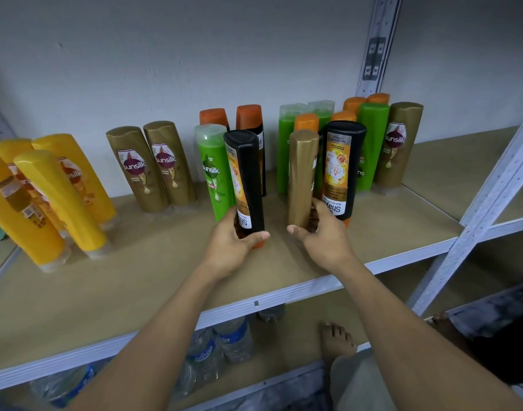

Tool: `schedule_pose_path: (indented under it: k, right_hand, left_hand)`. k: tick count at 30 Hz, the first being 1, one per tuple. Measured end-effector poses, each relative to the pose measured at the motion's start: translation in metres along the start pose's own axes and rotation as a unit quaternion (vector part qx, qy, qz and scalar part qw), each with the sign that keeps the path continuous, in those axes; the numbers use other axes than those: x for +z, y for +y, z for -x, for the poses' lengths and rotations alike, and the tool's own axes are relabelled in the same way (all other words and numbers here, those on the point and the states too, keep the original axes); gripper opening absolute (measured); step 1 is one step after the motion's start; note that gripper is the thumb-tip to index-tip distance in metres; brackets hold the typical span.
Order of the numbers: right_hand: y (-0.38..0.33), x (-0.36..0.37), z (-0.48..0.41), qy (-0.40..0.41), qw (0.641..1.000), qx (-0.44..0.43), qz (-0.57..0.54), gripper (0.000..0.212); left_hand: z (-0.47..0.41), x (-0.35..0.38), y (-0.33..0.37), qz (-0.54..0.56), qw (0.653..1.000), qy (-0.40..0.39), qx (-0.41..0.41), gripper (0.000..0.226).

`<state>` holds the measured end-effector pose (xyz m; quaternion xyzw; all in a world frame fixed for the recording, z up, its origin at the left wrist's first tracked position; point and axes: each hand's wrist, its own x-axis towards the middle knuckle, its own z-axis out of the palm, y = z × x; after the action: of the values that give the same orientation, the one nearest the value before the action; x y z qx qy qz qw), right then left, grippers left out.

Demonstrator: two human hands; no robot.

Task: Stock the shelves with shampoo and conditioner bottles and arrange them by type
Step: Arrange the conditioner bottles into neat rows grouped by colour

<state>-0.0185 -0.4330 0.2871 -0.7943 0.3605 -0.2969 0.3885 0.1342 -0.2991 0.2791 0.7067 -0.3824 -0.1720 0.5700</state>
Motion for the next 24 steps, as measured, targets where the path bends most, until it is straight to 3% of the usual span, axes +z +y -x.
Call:
schedule_pose_path:
  k: [7,12,18,21,24]
  right_hand:
    - [0.005,-0.003,-0.001,-0.013,1.000,-0.002,-0.001,0.080]
    - [0.003,-0.004,0.002,-0.016,1.000,-0.006,0.003,0.078]
    - [0.002,-0.020,0.011,-0.015,1.000,-0.010,0.007,0.067]
    - [0.008,-0.040,0.015,-0.003,1.000,0.001,0.004,0.050]
    - [0.021,-0.066,0.019,0.038,0.999,0.018,-0.018,0.033]
  left_hand:
    - [-0.001,0.003,-0.011,-0.051,0.999,0.019,-0.001,0.057]
    - [0.010,0.005,-0.004,-0.126,0.990,0.057,0.006,0.074]
    - [0.046,0.025,0.018,-0.199,0.961,0.187,0.040,0.048]
    - [0.051,0.039,0.018,-0.181,0.973,0.127,0.070,0.039]
    - [0.047,0.051,0.017,-0.173,0.982,0.042,0.057,0.049]
